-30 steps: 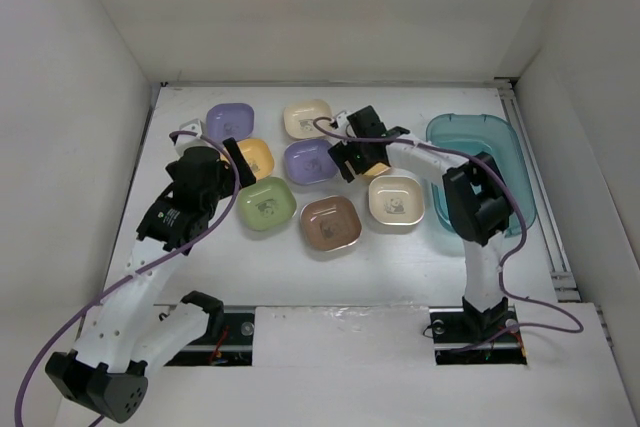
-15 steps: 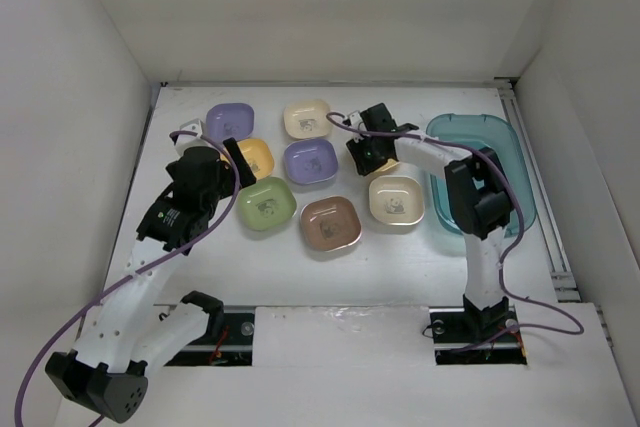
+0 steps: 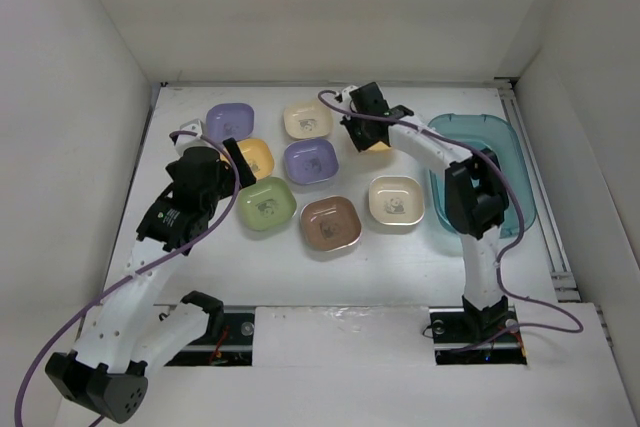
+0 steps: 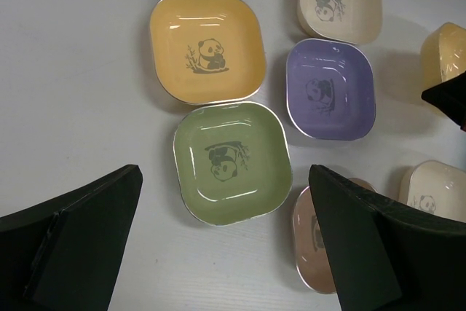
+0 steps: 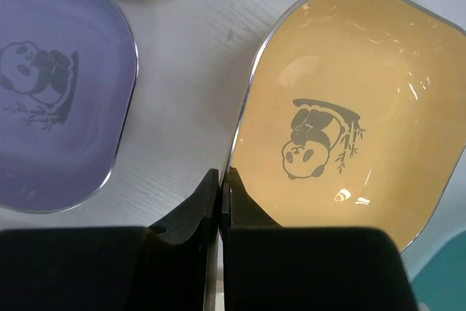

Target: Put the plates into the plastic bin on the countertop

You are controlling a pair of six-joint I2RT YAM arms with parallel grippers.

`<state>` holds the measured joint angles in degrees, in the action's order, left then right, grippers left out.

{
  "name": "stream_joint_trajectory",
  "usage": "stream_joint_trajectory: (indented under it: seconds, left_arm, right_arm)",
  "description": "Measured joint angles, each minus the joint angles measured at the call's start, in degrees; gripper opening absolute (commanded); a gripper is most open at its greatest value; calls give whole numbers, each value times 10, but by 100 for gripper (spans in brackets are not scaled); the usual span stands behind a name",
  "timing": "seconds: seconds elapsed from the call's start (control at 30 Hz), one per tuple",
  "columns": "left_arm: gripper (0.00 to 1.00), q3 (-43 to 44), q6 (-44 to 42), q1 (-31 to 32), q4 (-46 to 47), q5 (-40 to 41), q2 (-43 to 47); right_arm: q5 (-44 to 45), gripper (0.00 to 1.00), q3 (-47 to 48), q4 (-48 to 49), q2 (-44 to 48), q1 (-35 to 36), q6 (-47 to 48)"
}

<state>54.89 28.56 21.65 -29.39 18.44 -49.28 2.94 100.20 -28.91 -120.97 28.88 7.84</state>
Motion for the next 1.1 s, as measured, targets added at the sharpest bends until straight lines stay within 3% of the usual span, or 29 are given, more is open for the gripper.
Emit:
stream_joint_trajectory:
  seconds: [0.17,0.33,0.5,0.6,0.77,1.1]
  left_arm:
    - [100,0,0,0,0,0,0]
    - [100,0,0,0,0,0,3]
    - [100,0,0,0,1,-2,11]
    - [100,0,0,0,2,-5,14]
    - [100,0,0,0,4,-10,15]
    - [100,0,-2,0,5,-14,26]
  right_arm:
    - [87,0,52,-62,8,18,-29]
    - [134,0,9,-88,104,6,-82]
    - [144,0,-90,-80,248,-70,-130]
    - [138,0,-132,-64,287,-132,-157]
    - [142,0,-164,-64,269,-187,-193]
    - [152,1,-168,-63,156,-210,-240]
